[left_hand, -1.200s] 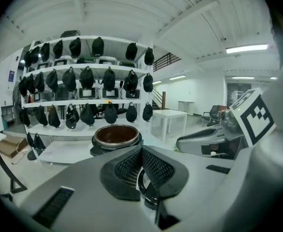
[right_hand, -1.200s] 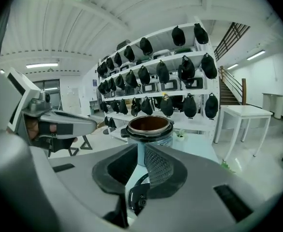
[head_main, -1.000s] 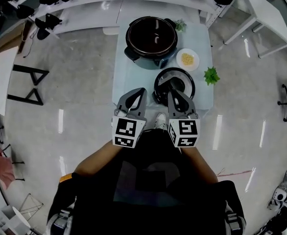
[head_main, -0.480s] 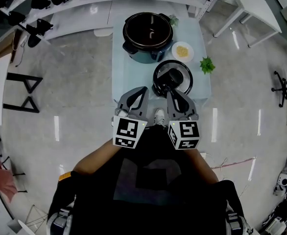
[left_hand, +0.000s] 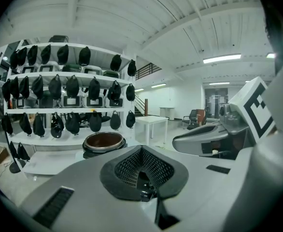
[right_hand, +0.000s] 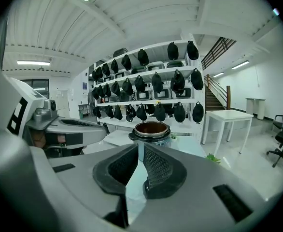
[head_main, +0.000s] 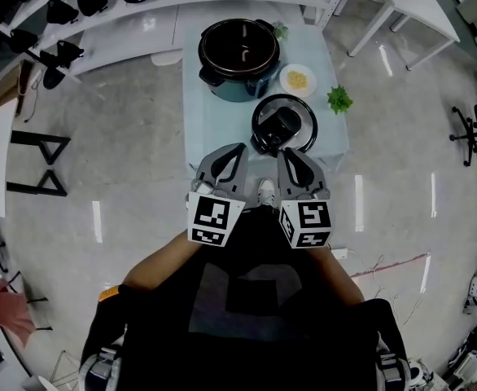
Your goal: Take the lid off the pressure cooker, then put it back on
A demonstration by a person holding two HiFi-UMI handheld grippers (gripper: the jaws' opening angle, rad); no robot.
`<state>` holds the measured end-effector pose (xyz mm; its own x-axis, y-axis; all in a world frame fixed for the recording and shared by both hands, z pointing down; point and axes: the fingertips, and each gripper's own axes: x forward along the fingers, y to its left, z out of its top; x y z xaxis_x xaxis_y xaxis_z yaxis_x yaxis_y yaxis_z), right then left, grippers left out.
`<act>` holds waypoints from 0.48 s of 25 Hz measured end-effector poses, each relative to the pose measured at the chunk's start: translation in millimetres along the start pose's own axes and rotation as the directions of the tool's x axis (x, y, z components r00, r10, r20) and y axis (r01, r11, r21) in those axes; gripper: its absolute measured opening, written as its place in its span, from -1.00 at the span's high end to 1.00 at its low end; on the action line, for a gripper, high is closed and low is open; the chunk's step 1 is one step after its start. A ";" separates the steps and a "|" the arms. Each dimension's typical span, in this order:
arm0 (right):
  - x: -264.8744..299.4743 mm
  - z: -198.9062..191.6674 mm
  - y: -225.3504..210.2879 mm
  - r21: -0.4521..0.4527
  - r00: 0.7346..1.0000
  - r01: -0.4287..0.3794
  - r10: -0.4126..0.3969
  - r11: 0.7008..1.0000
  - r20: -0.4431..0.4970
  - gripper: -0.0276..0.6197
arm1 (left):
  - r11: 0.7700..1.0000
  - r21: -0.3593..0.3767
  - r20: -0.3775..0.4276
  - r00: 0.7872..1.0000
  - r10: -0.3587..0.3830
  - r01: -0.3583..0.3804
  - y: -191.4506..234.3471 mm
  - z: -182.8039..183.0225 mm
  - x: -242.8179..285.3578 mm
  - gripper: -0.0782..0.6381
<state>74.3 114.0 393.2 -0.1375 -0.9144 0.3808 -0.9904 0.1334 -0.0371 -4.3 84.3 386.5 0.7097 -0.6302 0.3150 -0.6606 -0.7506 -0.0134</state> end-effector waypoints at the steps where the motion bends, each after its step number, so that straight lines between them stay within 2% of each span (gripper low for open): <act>1: -1.5 -0.6 0.0 0.001 1.000 0.002 -0.002 1.000 0.002 0.76 | 1.000 0.001 0.001 1.000 -0.001 0.001 -1.3 -0.2 -0.8 0.76; 12: -7.5 -1.9 1.3 0.004 1.000 0.005 -0.005 1.000 0.008 0.76 | 1.000 0.007 0.000 1.000 -0.002 0.002 -6.3 -1.4 -6.0 0.76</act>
<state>74.0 121.7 392.0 -0.1322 -0.9182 0.3733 -0.9911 0.1271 -0.0384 -4.8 93.1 386.0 0.7110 -0.6284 0.3155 -0.6572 -0.7535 -0.0197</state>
